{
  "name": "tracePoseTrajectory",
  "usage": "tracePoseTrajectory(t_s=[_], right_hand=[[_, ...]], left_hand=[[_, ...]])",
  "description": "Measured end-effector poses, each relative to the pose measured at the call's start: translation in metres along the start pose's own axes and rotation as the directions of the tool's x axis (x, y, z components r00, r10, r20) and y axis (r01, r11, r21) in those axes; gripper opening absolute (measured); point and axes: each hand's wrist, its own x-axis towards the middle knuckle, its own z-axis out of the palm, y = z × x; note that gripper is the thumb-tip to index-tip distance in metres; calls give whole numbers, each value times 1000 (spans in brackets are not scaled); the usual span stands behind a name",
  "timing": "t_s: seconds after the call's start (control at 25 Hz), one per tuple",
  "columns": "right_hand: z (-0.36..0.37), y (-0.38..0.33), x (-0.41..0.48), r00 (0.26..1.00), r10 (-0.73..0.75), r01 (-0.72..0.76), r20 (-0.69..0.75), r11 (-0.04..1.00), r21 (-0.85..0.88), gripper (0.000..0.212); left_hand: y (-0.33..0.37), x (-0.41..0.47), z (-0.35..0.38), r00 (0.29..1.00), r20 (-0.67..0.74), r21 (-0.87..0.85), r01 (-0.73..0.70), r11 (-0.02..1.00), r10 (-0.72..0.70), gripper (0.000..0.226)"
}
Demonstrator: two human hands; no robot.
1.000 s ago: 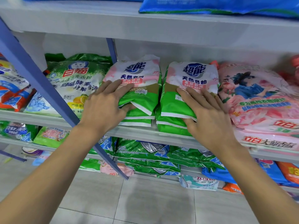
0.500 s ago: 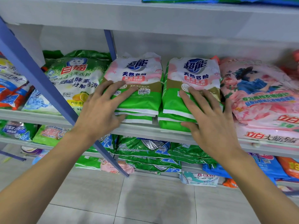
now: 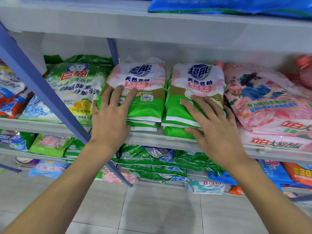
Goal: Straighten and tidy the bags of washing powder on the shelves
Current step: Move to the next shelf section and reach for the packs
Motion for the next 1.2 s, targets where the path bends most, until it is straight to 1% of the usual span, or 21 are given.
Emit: tracePoseTrajectory(t_s=[0.12, 0.28, 0.36, 0.44, 0.56, 0.72, 0.8, 0.88, 0.96, 1.04, 1.12, 1.2], right_hand=[[-4, 2, -2, 998, -3, -1, 60, 998, 66, 71], [-4, -9, -4, 998, 54, -56, 37, 997, 48, 71], [-6, -17, -7, 995, 92, -93, 22, 994, 57, 72], [-13, -25, -10, 991, 121, -126, 54, 988, 90, 70], [-33, -39, -17, 977, 160, -183, 142, 970, 163, 66], [-76, -61, -33, 956, 194, -241, 220, 947, 213, 66], [-99, -73, -45, 952, 190, -239, 239, 951, 195, 69], [-120, -84, -56, 951, 170, -225, 259, 954, 198, 72], [-145, -95, -64, 933, 156, -233, 325, 949, 213, 71], [-167, -108, -74, 930, 125, -225, 345, 936, 269, 68], [-191, -123, -81, 945, 95, -208, 312, 912, 353, 61], [-211, -139, -84, 952, 51, -178, 302, 895, 409, 59]], left_hand=[[-4, -2, -2, 997, 70, -13, -9, 1000, 10, 108], [5, -14, -5, 997, 76, 30, -2, 1000, 0, 101], [13, -22, -9, 995, 95, 24, 18, 1000, -20, 96], [18, -30, -14, 991, 128, -22, 37, 999, -34, 91], [26, -50, -32, 988, 153, -116, 42, 992, -24, 82], [43, -88, -68, 970, 231, -202, 122, 972, -74, 77], [52, -110, -89, 959, 273, -197, 136, 971, -79, 77], [57, -127, -109, 959, 268, -232, 161, 959, -96, 76], [58, -142, -132, 955, 271, -248, 189, 950, -120, 77], [55, -158, -154, 945, 292, -243, 223, 944, -148, 84], [49, -172, -176, 940, 296, -268, 251, 930, -169, 92], [40, -186, -201, 932, 288, -287, 303, 909, -220, 96]])
